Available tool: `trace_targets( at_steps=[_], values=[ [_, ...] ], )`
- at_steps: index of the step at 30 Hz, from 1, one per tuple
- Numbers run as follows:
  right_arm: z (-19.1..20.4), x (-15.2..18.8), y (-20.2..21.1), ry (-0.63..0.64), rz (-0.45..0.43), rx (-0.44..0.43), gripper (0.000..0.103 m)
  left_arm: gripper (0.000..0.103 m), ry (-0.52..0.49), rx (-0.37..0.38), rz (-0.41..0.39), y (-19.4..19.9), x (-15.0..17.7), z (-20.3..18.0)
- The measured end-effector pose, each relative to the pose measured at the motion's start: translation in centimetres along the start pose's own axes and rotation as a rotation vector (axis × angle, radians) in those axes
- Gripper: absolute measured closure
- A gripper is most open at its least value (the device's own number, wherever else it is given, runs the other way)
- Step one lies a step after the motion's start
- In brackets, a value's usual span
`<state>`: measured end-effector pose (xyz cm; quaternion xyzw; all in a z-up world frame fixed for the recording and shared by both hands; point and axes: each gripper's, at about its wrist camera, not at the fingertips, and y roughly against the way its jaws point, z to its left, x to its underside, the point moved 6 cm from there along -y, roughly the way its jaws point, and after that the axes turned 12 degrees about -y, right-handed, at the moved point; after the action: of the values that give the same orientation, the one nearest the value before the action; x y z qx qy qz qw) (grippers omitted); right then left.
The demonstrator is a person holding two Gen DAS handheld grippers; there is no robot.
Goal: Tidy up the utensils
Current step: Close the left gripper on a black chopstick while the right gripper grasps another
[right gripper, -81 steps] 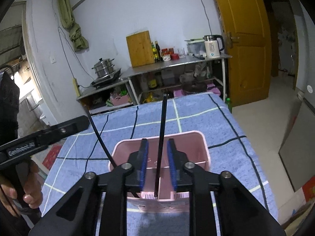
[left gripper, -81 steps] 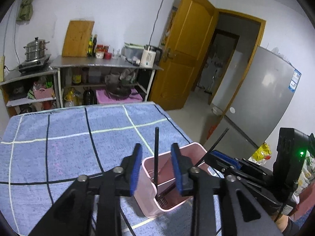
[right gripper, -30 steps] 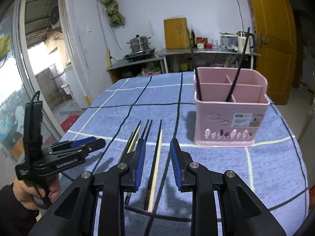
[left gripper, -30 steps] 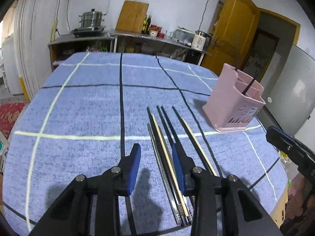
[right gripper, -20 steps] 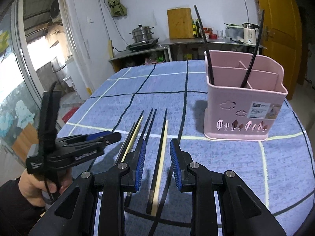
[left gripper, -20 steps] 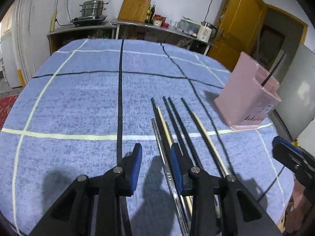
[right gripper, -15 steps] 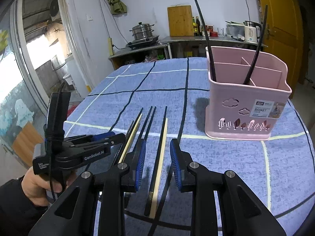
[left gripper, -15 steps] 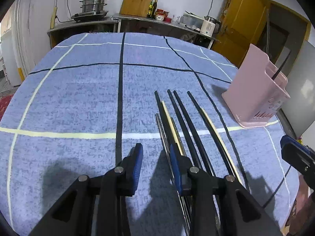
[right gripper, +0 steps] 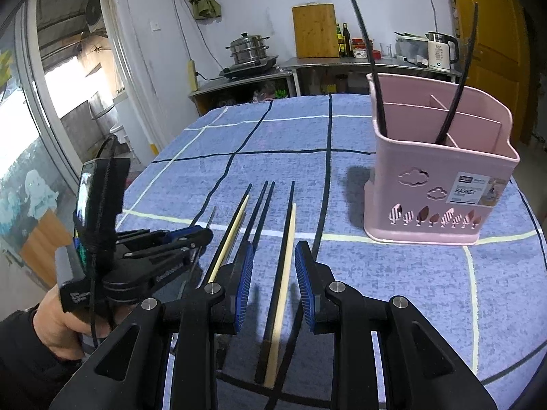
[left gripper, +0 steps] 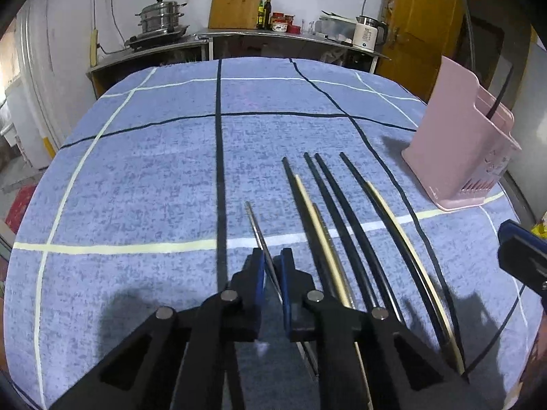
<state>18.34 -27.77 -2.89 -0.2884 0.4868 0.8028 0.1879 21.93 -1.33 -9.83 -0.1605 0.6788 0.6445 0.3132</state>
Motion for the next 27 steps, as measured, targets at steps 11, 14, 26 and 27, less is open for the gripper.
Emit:
trace_targets(
  at_steps=[11,14,26,27],
  values=[
    [1.4,-0.7,-6.3,-0.007,0.104,0.009,0.083,0.097,0.117,0.02,0.008,0.5,1.0,4.6],
    [1.5,-0.9,-8.2,-0.015,0.142,0.013,0.086,0.097,0.125,0.032,0.011,0.4,1.1,4.9],
    [1.6,-1.6,-12.1,0.008,0.202,0.065,0.09,0.097,0.074,0.041,0.046,-0.3,0.1,4.9],
    [1.7,-1.7,-12.1,0.012,0.202,0.07,0.09,0.097,0.066,0.039,0.049,-0.4,0.0,4.8]
  ],
)
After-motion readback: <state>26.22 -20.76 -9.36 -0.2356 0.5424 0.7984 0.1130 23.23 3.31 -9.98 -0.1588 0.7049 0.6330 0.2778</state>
